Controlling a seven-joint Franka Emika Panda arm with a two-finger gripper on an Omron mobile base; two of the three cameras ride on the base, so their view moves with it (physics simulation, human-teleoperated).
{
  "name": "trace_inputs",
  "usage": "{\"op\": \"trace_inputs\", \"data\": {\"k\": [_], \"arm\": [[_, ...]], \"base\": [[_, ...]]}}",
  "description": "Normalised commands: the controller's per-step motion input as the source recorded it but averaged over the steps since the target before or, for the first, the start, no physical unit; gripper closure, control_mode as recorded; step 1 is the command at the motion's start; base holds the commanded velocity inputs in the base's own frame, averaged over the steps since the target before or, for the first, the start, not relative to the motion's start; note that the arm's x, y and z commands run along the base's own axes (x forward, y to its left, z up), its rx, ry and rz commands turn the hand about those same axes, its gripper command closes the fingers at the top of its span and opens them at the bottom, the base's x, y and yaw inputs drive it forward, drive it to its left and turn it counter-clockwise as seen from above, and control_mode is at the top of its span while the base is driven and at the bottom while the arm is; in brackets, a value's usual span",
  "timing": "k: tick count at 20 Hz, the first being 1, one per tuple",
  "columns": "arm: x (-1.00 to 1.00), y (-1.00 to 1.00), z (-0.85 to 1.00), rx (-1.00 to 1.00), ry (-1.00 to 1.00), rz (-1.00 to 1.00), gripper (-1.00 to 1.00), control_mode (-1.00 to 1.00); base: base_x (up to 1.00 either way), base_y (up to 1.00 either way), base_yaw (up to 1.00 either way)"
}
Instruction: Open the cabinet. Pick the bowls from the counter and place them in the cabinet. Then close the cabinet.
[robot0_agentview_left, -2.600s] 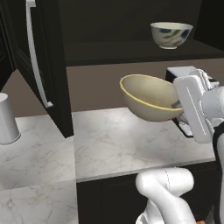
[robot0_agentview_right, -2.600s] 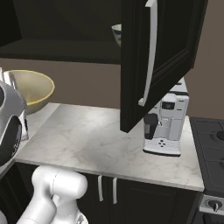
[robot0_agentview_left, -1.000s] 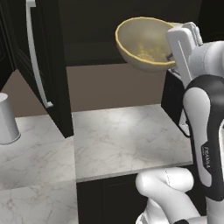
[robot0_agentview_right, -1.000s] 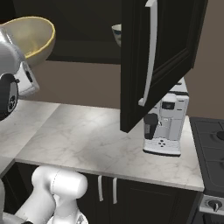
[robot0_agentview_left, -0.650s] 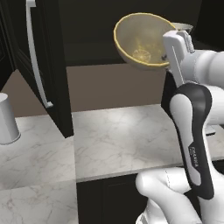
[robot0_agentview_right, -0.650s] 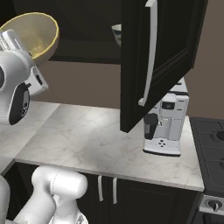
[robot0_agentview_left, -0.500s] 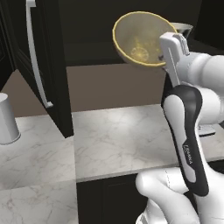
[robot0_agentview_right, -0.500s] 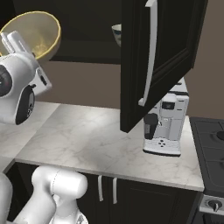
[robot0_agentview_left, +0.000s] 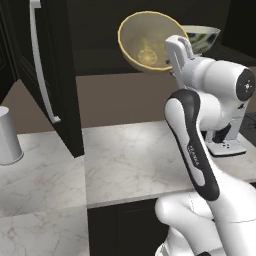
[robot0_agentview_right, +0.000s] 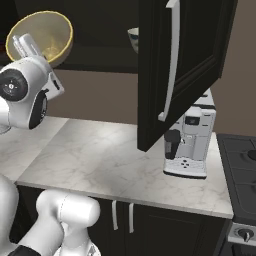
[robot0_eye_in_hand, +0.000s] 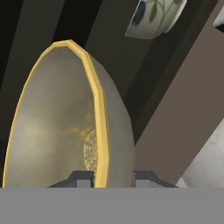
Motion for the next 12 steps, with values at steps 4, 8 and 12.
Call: {"op": "trace_inputs", "data": {"k": [4, 8, 12], "arm": [[0.61, 0.33, 0.07, 0.00, 0.08, 0.00, 1.00, -1.00], [0.63, 0.23, 0.02, 0.00, 0.07, 0.00, 1.00, -1.00], [0.68, 0.03, 0.00, 0.00, 0.05, 0.00, 1.00, -1.00]], "base": [[0.00, 0.00, 0.00], [0.00, 0.00, 0.00], [0.00, 0.00, 0.00]]}}
